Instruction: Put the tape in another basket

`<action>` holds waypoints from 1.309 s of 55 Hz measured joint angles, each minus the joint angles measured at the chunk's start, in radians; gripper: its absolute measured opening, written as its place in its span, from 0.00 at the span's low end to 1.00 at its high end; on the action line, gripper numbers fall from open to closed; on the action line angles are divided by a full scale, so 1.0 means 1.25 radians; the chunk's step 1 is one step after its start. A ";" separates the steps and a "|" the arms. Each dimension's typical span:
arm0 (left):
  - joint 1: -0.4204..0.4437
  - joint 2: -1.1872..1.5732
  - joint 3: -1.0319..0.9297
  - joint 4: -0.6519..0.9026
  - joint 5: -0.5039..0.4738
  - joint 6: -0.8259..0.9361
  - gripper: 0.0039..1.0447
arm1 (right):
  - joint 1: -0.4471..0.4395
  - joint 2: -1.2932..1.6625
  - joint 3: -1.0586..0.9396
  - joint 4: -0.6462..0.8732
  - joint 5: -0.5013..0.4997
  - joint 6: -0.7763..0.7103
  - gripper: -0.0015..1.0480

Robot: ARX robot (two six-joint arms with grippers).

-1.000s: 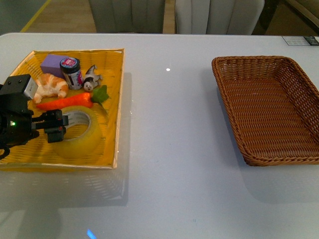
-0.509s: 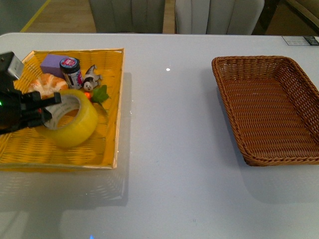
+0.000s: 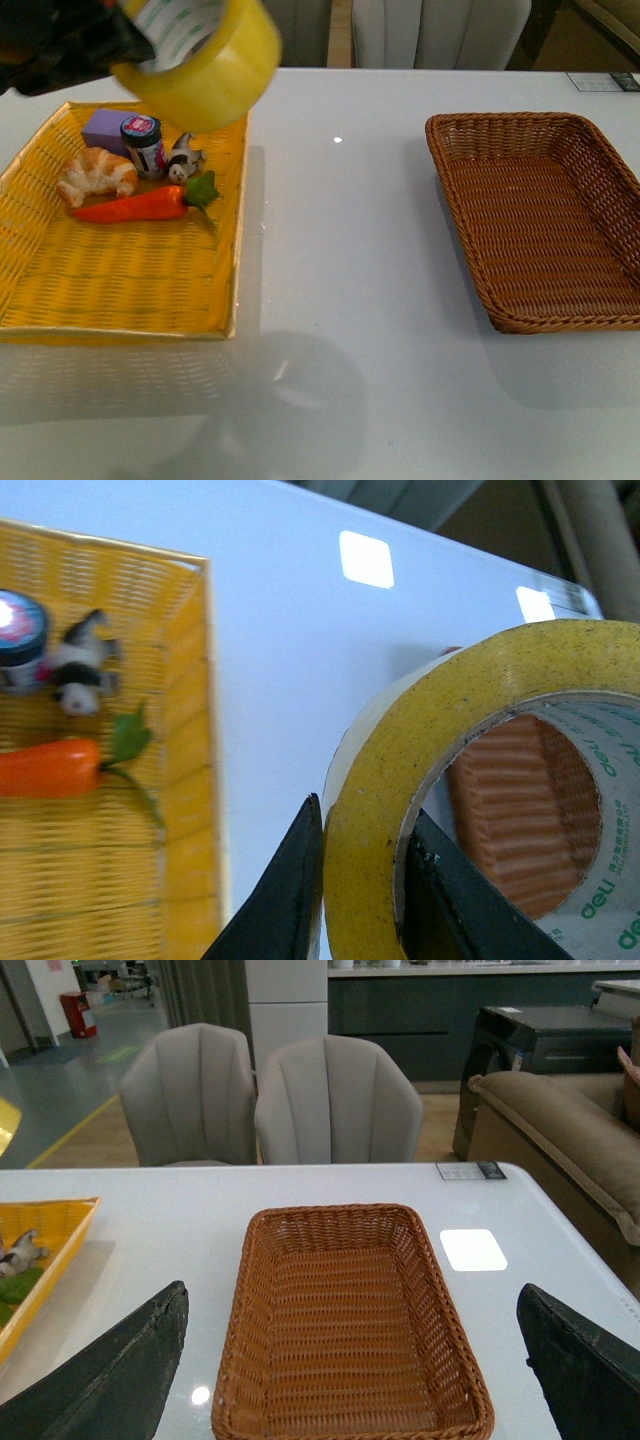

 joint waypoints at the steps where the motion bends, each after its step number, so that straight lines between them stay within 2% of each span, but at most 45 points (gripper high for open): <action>1: -0.016 -0.001 0.008 -0.005 0.000 -0.007 0.14 | 0.000 0.000 0.000 0.000 0.000 0.000 0.91; 12: -0.140 -0.004 0.041 -0.036 0.001 -0.044 0.14 | 0.000 0.000 0.000 0.000 0.000 0.000 0.91; 27: -0.169 -0.028 0.040 -0.043 -0.012 -0.050 0.14 | 0.000 0.000 0.000 0.000 0.000 0.000 0.91; 29: -0.172 -0.031 0.039 -0.043 -0.013 -0.050 0.14 | 0.007 0.016 0.009 -0.030 0.027 0.020 0.91; 31: -0.176 -0.034 0.039 -0.044 -0.013 -0.049 0.14 | 0.026 0.080 0.057 -0.141 0.089 0.071 0.91; 34: -0.179 -0.036 0.037 -0.045 -0.013 -0.049 0.14 | 0.030 0.173 0.109 -0.220 0.103 0.124 0.91; 39: -0.186 -0.038 0.036 -0.046 -0.014 -0.049 0.14 | 0.031 0.340 0.194 -0.217 0.052 0.197 0.91; 51: -0.191 -0.039 0.034 -0.053 -0.015 -0.048 0.14 | 0.072 0.566 0.344 -0.035 -0.094 0.246 0.91; 59: -0.193 -0.042 0.028 -0.063 -0.015 -0.036 0.14 | 0.122 0.693 0.375 0.091 -0.191 0.274 0.91; 72: -0.200 -0.042 0.025 -0.066 -0.005 -0.031 0.14 | 0.183 0.840 0.395 0.193 -0.269 0.288 0.91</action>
